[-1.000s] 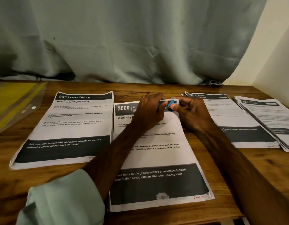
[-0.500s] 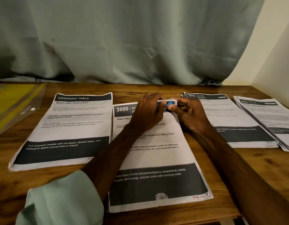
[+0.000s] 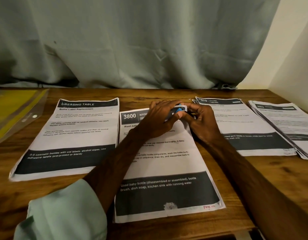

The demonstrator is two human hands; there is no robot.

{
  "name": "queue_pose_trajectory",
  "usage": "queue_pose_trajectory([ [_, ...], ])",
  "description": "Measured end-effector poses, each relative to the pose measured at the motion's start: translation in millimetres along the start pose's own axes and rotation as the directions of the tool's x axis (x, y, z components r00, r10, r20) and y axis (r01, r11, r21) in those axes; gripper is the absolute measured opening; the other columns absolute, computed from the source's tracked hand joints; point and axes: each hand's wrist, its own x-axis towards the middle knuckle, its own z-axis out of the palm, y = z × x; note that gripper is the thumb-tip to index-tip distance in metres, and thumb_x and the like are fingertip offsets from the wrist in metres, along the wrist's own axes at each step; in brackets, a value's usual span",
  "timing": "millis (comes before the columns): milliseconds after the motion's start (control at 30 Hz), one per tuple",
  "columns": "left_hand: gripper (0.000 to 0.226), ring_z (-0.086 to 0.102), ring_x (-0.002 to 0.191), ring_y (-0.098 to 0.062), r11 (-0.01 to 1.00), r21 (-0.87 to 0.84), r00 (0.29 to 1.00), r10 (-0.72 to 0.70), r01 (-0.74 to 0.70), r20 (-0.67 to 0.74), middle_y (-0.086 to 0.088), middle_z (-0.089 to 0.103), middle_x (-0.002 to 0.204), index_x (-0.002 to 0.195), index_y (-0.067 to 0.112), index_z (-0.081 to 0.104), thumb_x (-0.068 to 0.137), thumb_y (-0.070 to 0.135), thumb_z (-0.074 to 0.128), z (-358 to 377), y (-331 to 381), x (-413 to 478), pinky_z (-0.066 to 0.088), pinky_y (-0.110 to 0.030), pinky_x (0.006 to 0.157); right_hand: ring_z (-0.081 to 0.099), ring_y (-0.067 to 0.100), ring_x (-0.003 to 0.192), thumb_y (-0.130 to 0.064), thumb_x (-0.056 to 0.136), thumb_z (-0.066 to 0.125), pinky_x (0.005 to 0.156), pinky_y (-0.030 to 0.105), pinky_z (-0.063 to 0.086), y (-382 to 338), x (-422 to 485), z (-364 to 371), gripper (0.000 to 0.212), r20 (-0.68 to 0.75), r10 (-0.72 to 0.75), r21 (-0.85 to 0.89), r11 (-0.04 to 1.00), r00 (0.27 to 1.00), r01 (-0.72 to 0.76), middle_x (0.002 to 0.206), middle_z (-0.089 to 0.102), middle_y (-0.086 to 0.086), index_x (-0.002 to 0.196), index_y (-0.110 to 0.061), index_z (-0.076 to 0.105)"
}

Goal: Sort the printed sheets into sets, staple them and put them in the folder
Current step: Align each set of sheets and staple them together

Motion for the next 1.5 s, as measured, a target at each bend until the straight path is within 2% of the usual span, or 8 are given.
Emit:
queue_pose_trajectory([
  [333, 0.050, 0.062, 0.110, -0.020, 1.000, 0.001, 0.999, 0.014, -0.014, -0.034, -0.005, 0.071, 0.120, 0.139, 0.015, 0.060, 0.103, 0.046, 0.045, 0, -3, 4, 0.035, -0.046, 0.111, 0.068, -0.002, 0.100, -0.025, 0.093, 0.071, 0.084, 0.012, 0.051, -6, -2, 4, 0.023, -0.044, -0.029, 0.021, 0.999, 0.999, 0.030, 0.104, 0.072, -0.025, 0.115, -0.032, 0.070],
  [533, 0.027, 0.063, 0.087, -0.019, 0.990, -0.116, 0.994, 0.077, -0.086, -0.082, -0.003, 0.073, 0.096, 0.116, 0.015, 0.070, 0.104, 0.035, 0.055, -6, 2, 8, 0.050, -0.048, 0.086, 0.064, -0.017, 0.091, -0.017, 0.091, 0.072, 0.078, 0.004, 0.046, -15, -3, 7, 0.026, -0.104, -0.085, -0.004, 0.996, 0.991, 0.085, 0.097, 0.065, -0.029, 0.112, -0.031, 0.066],
  [800, 0.054, 0.055, 0.124, -0.020, 0.998, 0.027, 0.998, -0.047, 0.048, -0.033, -0.003, 0.064, 0.133, 0.140, 0.019, 0.057, 0.099, 0.051, 0.042, -5, -7, -3, 0.034, -0.045, 0.111, 0.071, 0.003, 0.094, -0.016, 0.094, 0.070, 0.084, 0.014, 0.052, -7, 1, 9, 0.021, -0.054, -0.007, 0.032, 0.999, 0.999, 0.009, 0.096, 0.072, -0.023, 0.105, -0.033, 0.070],
  [900, 0.037, 0.056, 0.111, -0.020, 0.997, 0.041, 0.990, -0.059, 0.065, -0.125, -0.002, 0.068, 0.119, 0.123, 0.017, 0.064, 0.098, 0.036, 0.047, -6, -9, -3, 0.041, -0.043, 0.101, 0.071, 0.003, 0.093, -0.013, 0.094, 0.070, 0.083, 0.014, 0.053, -6, 3, 7, 0.018, -0.047, 0.002, 0.044, 0.999, 0.999, 0.000, 0.098, 0.074, -0.017, 0.107, -0.024, 0.073],
  [1067, 0.032, 0.056, 0.107, -0.021, 0.992, 0.001, 0.981, -0.125, 0.127, -0.148, -0.004, 0.067, 0.110, 0.113, 0.015, 0.066, 0.095, 0.035, 0.049, -2, -6, -3, 0.040, -0.039, 0.098, 0.071, 0.005, 0.096, -0.022, 0.090, 0.075, 0.085, 0.019, 0.055, -5, 3, 6, 0.022, 0.021, 0.055, 0.043, 0.997, 0.998, -0.056, 0.101, 0.076, -0.015, 0.111, -0.026, 0.073],
  [1300, 0.026, 0.051, 0.098, -0.016, 0.991, -0.044, 0.972, -0.136, 0.129, -0.194, -0.006, 0.065, 0.105, 0.111, 0.013, 0.065, 0.095, 0.030, 0.054, -3, -6, -3, 0.035, -0.031, 0.089, 0.060, -0.020, 0.097, -0.024, 0.092, 0.073, 0.081, 0.002, 0.046, -5, 4, -4, 0.040, -0.032, 0.154, 0.029, 0.988, 0.988, -0.153, 0.108, 0.063, -0.027, 0.130, -0.025, 0.062],
  [1367, 0.025, 0.048, 0.096, -0.012, 0.989, -0.056, 0.969, -0.144, 0.136, -0.201, -0.005, 0.064, 0.103, 0.110, 0.013, 0.064, 0.096, 0.030, 0.054, -4, -5, -3, 0.036, -0.031, 0.089, 0.063, -0.014, 0.099, -0.026, 0.097, 0.066, 0.084, 0.008, 0.051, -6, 2, -8, 0.034, -0.072, 0.202, 0.085, 0.977, 0.977, -0.196, 0.109, 0.065, -0.025, 0.131, -0.025, 0.061],
  [1500, 0.022, 0.047, 0.098, -0.010, 0.989, -0.081, 0.967, -0.140, 0.126, -0.214, -0.004, 0.064, 0.105, 0.110, 0.013, 0.064, 0.097, 0.029, 0.056, -4, -3, -4, 0.036, -0.032, 0.093, 0.070, 0.022, 0.103, -0.033, 0.101, 0.056, 0.088, 0.037, 0.057, -4, 4, -11, 0.025, -0.073, 0.411, 0.379, 0.854, 0.909, -0.356, 0.107, 0.075, -0.001, 0.122, -0.027, 0.068],
])
